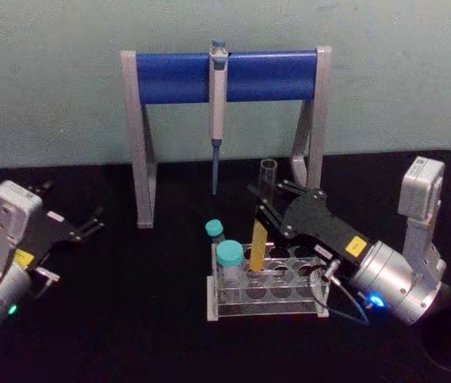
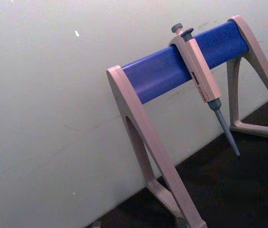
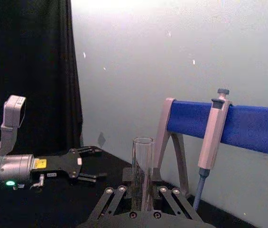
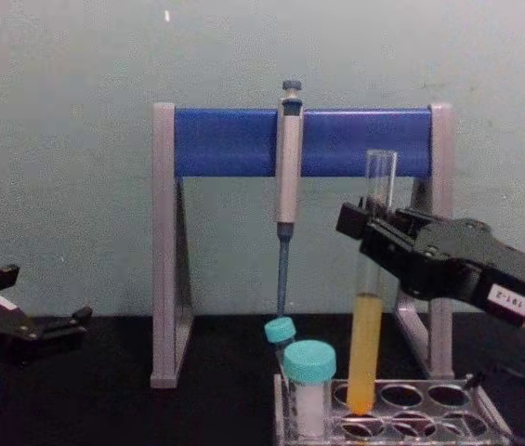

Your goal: Pick up the test tube from the test tube rack, shake it, then place it back into the test tube rack.

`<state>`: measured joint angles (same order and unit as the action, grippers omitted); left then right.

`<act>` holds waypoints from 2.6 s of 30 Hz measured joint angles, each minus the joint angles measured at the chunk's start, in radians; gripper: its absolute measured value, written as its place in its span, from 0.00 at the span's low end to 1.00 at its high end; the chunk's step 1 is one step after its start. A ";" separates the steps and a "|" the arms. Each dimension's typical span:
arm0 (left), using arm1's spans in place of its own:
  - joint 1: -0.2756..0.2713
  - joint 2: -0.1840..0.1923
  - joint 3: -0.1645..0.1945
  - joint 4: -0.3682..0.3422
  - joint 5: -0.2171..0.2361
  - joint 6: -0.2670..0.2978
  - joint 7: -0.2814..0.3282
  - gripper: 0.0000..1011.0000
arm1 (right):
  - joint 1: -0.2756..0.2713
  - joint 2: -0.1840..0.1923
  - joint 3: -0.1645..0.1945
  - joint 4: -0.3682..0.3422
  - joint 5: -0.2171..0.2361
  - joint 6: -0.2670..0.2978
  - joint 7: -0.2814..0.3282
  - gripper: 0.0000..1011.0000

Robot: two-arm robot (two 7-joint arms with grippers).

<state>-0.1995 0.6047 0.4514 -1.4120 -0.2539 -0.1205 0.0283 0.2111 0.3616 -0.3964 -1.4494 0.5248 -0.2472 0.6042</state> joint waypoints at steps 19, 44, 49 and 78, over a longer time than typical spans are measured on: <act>0.000 0.000 0.000 0.000 0.000 0.000 0.000 0.99 | -0.007 -0.006 -0.009 0.018 0.007 0.005 -0.009 0.23; 0.000 0.000 0.000 0.000 0.000 0.000 0.000 0.99 | -0.015 -0.024 -0.021 0.073 -0.029 0.025 -0.037 0.23; 0.000 0.000 0.000 0.000 0.000 0.000 0.000 0.99 | -0.014 -0.029 -0.023 0.085 -0.034 0.030 -0.041 0.23; 0.000 0.000 0.000 0.000 0.000 0.000 0.000 0.99 | -0.011 -0.039 -0.024 0.104 -0.046 0.039 -0.049 0.23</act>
<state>-0.1996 0.6047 0.4514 -1.4120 -0.2539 -0.1205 0.0283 0.1999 0.3225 -0.4201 -1.3452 0.4788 -0.2081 0.5555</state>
